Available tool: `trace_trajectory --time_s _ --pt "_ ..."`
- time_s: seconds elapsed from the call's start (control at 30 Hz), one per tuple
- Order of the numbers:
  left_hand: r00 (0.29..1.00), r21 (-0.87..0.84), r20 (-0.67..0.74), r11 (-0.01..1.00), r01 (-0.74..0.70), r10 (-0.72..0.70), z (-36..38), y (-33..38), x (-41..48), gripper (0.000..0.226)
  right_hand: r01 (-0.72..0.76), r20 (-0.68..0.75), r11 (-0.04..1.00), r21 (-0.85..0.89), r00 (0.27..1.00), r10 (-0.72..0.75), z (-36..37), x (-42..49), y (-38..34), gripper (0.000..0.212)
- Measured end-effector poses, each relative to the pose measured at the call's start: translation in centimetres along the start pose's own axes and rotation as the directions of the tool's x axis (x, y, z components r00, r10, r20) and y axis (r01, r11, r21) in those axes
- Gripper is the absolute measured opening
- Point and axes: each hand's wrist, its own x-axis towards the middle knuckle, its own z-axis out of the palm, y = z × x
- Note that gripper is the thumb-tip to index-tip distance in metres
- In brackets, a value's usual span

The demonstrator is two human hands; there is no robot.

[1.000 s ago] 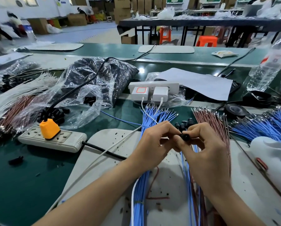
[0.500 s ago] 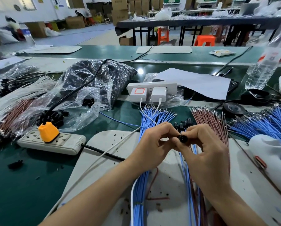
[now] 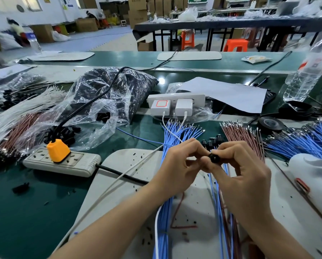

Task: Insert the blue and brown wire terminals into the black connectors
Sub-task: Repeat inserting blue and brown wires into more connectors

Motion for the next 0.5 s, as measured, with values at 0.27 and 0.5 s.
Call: trace_trajectory --time_s 0.27,0.5 --pt "0.998 0.009 -0.032 0.999 -0.044 0.045 0.1 0.3 -0.2 0.024 -0.096 0.054 0.995 0.033 0.994 0.094 -0.1 0.7 -0.1 0.022" --pt "0.982 0.001 -0.18 0.998 -0.058 0.057 0.2 0.6 -0.2 0.027 -0.144 -0.047 0.962 -0.234 0.989 0.137 -2.9 2.6 1.6 0.018"
